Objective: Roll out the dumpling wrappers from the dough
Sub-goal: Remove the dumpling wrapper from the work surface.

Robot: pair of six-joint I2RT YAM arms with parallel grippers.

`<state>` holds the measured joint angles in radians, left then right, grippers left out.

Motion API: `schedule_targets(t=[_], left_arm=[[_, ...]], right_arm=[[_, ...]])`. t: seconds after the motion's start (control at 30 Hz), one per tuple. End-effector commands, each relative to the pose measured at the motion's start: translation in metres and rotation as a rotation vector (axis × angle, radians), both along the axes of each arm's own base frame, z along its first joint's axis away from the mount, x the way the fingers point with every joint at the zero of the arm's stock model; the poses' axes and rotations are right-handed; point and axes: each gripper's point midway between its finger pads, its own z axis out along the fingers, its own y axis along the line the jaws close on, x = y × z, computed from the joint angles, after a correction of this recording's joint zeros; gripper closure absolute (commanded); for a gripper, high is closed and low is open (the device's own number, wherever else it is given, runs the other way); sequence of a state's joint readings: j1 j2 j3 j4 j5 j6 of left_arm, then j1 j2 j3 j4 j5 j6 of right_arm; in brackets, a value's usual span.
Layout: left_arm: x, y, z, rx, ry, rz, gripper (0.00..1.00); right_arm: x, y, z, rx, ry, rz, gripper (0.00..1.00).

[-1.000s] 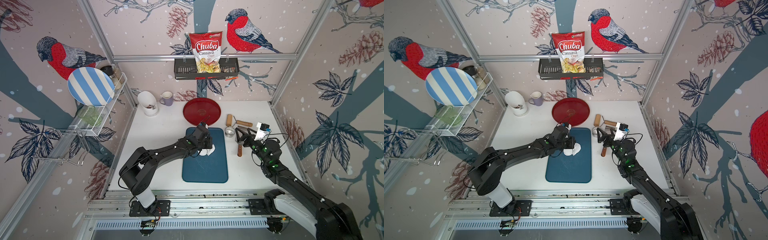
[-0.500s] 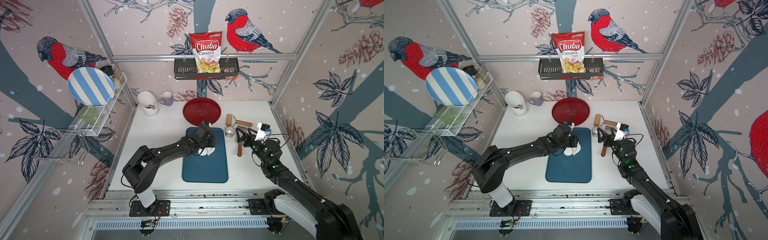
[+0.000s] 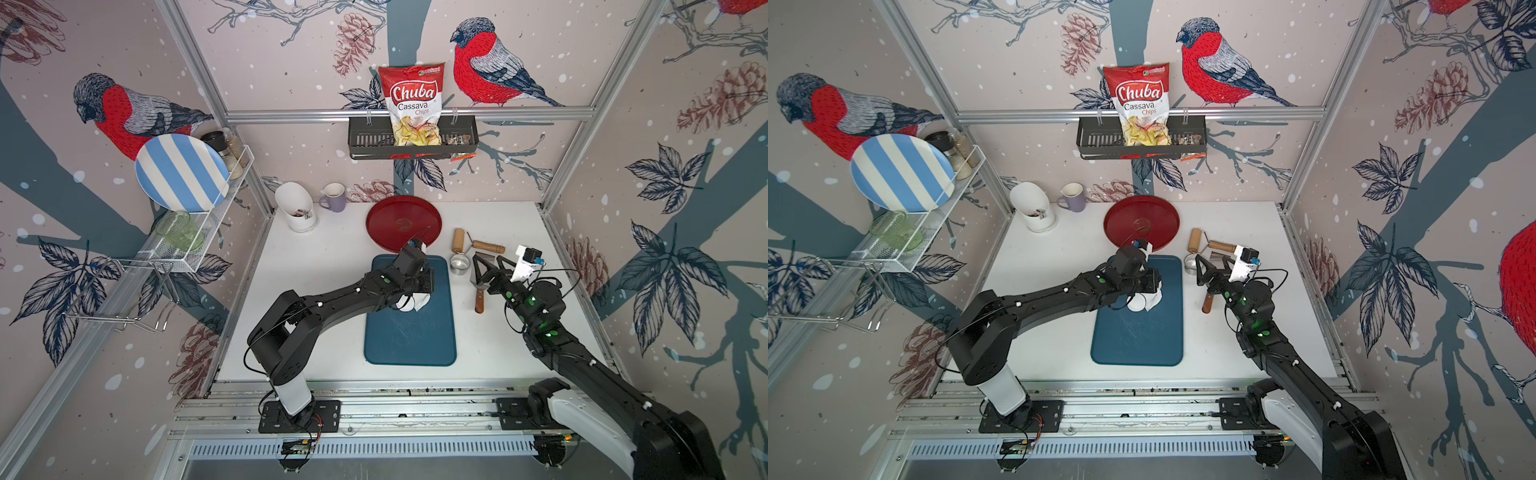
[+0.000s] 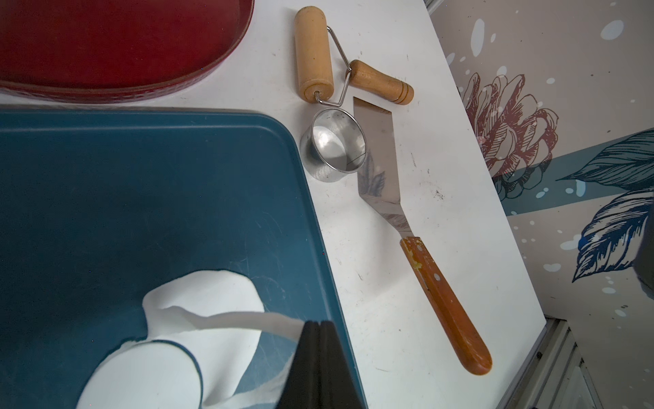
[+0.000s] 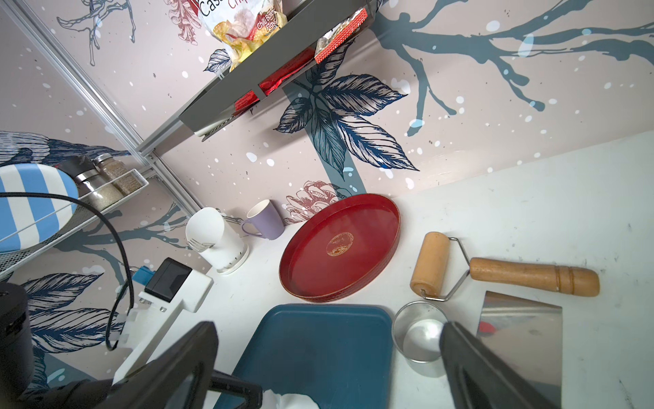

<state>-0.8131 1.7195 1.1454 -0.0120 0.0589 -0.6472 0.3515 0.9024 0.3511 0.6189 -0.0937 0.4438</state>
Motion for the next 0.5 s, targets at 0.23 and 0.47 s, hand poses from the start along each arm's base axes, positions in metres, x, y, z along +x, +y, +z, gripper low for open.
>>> schedule_targets(t=[0.23, 0.47], left_arm=[[-0.010, -0.017, 0.017, -0.023, -0.038, -0.067, 0.95], [-0.027, -0.022, 0.019, -0.017, -0.048, -0.102, 0.95]], right_arm=[[-0.001, -0.008, 0.009, 0.013, -0.040, -0.039, 0.00], [-0.002, -0.010, 0.010, 0.017, -0.045, -0.048, 0.00]])
